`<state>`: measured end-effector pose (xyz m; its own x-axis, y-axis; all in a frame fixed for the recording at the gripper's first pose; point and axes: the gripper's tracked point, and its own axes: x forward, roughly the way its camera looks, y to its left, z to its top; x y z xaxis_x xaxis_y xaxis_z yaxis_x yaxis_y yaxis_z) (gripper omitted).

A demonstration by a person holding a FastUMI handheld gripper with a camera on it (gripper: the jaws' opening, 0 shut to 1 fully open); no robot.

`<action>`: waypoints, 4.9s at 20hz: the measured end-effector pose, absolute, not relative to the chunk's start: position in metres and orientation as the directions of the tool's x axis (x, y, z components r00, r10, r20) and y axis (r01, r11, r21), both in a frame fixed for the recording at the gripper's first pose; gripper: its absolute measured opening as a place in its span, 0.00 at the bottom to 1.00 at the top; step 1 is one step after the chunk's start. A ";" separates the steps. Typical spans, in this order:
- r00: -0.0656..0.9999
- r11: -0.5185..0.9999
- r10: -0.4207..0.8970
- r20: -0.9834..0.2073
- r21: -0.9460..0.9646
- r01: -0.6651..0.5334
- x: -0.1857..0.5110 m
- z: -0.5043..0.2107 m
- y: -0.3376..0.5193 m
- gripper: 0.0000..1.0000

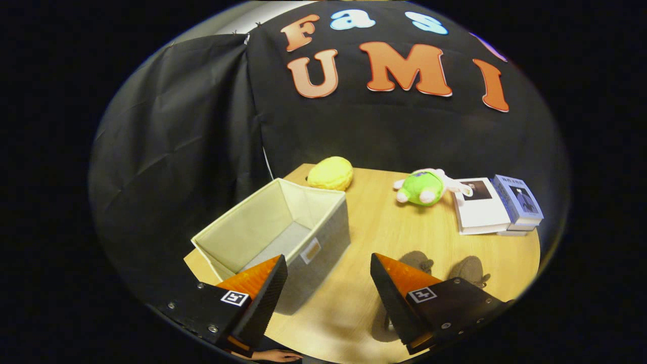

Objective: Open the storage box then place both shoes into the box .Put the left shoe in first, then the right shoe, with the right side of both shoes facing outward in a uniform manner.

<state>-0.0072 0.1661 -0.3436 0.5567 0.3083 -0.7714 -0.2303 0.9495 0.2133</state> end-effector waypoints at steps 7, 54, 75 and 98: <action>0.488 0.987 0.153 -0.859 0.104 -0.126 -0.022 -0.404 0.079 0.97; 0.563 0.955 0.245 -0.789 0.296 0.000 0.047 -0.317 0.178 0.04; 0.318 0.924 0.282 -0.905 0.346 0.166 0.048 -0.413 0.321 0.04; 0.445 0.924 0.357 -0.821 0.381 -0.038 0.024 -0.337 0.208 0.97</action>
<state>0.0238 0.2077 -0.3373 0.4447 0.3573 -0.8213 -0.0379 0.9237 0.3814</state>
